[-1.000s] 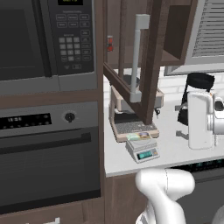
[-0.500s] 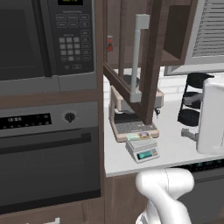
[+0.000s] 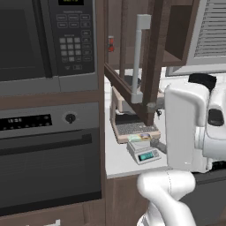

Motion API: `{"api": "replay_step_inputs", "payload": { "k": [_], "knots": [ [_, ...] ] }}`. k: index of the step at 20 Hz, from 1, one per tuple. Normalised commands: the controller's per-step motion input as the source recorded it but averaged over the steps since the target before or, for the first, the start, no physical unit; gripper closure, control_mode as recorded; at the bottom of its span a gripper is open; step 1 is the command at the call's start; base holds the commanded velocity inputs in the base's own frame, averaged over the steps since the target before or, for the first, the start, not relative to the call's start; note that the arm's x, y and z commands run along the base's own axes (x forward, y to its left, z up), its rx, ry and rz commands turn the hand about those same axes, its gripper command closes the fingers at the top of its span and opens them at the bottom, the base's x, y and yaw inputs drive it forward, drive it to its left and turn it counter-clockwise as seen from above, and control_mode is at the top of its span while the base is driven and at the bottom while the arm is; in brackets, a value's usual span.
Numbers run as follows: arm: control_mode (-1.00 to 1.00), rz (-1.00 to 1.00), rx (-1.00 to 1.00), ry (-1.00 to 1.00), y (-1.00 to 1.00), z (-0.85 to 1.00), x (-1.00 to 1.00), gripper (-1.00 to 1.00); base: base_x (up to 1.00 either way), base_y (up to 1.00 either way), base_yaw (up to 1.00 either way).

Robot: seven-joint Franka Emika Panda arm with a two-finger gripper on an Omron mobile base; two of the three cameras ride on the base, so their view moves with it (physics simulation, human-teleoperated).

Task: Pick the bar and place it on the digital scale for weighing, and close the cabinet.

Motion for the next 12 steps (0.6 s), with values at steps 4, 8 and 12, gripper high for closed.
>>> {"api": "replay_step_inputs", "payload": {
  "k": [4, 8, 12],
  "knots": [
    [-1.0, -0.59, 0.01, -0.35, 0.97, -0.23, -0.56, -1.0, 0.0, 0.0, 0.0],
    [-1.0, -0.45, 0.02, -0.27, 0.61, -0.54, 0.26, -1.0, 0.0, 0.0, 0.0],
    [-1.0, -0.23, 0.01, -0.32, 0.16, -0.37, 0.4, -1.0, 0.0, 0.0, 0.0]
  ]
}}
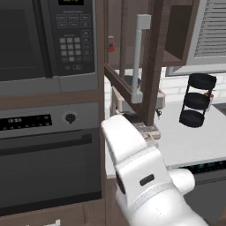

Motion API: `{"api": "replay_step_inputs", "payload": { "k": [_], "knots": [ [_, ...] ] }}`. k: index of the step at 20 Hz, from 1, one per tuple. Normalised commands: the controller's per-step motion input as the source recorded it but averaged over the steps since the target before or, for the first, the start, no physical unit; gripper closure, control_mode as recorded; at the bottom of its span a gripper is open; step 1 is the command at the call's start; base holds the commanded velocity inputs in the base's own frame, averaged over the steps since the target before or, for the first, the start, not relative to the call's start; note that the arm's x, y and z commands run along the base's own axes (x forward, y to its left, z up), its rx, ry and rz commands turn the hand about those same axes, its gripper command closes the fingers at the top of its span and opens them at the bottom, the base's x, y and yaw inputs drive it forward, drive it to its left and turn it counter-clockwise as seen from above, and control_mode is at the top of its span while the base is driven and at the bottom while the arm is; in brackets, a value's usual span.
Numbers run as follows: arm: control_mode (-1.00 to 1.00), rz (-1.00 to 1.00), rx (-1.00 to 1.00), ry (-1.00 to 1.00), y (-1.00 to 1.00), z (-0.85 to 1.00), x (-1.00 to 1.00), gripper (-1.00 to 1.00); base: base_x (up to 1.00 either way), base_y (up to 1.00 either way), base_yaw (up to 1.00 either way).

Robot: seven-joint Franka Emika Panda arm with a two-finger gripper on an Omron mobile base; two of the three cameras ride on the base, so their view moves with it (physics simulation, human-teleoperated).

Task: Pick the bar and place it on the digital scale for weighing, and close the cabinet.

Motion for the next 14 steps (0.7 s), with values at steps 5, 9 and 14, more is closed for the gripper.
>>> {"api": "replay_step_inputs", "payload": {
  "k": [5, 9, 14],
  "knots": [
    [-1.0, -0.08, 0.18, 0.07, -0.2, -0.21, 0.46, -1.0, 0.0, 0.0, 0.0],
    [-1.0, -0.01, 0.19, 0.03, -0.31, -0.45, 0.58, -1.0, 0.0, 0.0, 0.0],
    [-1.0, -0.13, 0.04, 0.02, -0.14, -0.01, 0.42, -1.0, 0.0, 0.0, 0.0]
  ]
}}
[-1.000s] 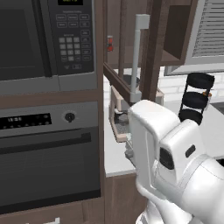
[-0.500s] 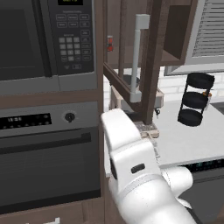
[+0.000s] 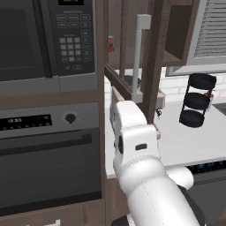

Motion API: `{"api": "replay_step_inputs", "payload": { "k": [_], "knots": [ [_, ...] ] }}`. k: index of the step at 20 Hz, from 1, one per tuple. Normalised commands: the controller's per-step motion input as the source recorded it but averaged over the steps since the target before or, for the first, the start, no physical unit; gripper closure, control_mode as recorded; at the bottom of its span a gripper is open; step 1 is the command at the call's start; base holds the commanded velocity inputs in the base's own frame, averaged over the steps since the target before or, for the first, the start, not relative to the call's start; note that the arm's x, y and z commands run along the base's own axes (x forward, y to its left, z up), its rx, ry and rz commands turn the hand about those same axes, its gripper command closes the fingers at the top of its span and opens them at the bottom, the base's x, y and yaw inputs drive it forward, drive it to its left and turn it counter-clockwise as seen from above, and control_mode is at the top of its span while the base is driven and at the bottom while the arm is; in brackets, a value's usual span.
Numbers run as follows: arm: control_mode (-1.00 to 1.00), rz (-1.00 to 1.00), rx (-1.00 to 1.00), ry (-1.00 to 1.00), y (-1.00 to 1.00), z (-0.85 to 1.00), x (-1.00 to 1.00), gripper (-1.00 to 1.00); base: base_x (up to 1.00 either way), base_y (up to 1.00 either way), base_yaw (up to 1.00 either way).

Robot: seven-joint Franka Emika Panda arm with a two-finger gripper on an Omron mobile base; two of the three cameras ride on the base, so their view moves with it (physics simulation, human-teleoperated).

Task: Pick the bar and place it on the digital scale for weighing, and close the cabinet.

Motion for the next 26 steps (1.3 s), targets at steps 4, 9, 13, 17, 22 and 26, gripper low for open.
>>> {"api": "replay_step_inputs", "payload": {
  "k": [4, 9, 13, 17, 22, 26],
  "knots": [
    [-1.0, -0.28, 0.0, 0.04, -0.06, 0.0, 0.39, -1.0, 0.0, 0.0, 0.0],
    [-1.0, -0.21, 0.0, -0.01, -0.2, 0.0, 0.46, -1.0, 0.0, 0.0, 0.0],
    [-1.0, -0.13, 0.0, 0.01, -0.12, 0.0, 0.79, -1.0, 0.0, 0.0, 0.0],
    [-1.0, -0.01, 0.0, 0.0, -0.18, 0.0, 0.66, -1.0, 0.0, 0.0, 0.0],
    [-1.0, -0.04, 0.0, 0.0, -0.2, -0.01, 0.45, -1.0, 0.0, 0.0, 0.0],
    [-1.0, -0.08, 0.0, 0.02, -0.15, 0.0, 0.7, -1.0, 0.0, 0.0, 0.0]
  ]
}}
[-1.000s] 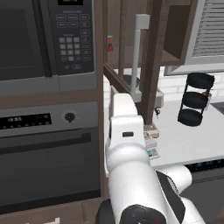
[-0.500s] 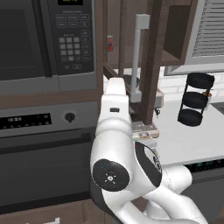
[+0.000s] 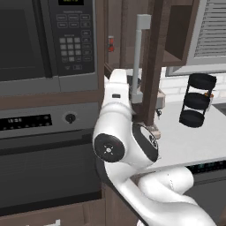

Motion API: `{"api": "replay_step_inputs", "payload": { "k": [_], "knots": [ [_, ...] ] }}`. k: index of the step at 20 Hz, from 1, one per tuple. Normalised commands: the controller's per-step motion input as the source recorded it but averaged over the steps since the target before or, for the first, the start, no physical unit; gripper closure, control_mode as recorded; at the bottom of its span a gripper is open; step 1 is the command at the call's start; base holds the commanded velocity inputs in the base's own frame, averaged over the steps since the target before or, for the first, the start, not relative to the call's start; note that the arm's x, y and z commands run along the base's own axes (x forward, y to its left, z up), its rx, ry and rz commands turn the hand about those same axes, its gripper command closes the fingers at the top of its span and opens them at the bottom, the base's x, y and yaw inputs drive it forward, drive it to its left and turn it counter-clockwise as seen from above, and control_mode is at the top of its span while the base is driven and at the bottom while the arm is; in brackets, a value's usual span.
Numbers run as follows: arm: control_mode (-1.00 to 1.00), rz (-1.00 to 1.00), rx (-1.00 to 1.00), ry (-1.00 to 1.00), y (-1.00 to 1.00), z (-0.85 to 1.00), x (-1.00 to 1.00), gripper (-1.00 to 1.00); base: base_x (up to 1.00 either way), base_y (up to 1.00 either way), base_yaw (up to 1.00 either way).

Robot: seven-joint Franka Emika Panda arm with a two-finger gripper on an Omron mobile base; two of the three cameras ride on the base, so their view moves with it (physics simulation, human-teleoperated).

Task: Pick the bar and place it on the digital scale for weighing, and close the cabinet.

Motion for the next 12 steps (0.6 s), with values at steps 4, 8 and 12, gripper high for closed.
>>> {"api": "replay_step_inputs", "payload": {
  "k": [4, 8, 12],
  "knots": [
    [-1.0, -0.01, 0.0, 0.05, -0.11, -0.09, 0.76, -1.0, 0.0, 0.0, 0.0],
    [-1.0, -0.02, 0.02, -0.03, -0.69, 0.0, 0.06, -1.0, 0.0, 0.0, 0.0],
    [-1.0, -0.01, 0.07, -0.05, -0.96, 0.0, 0.22, -1.0, 0.0, 0.0, 0.0]
  ]
}}
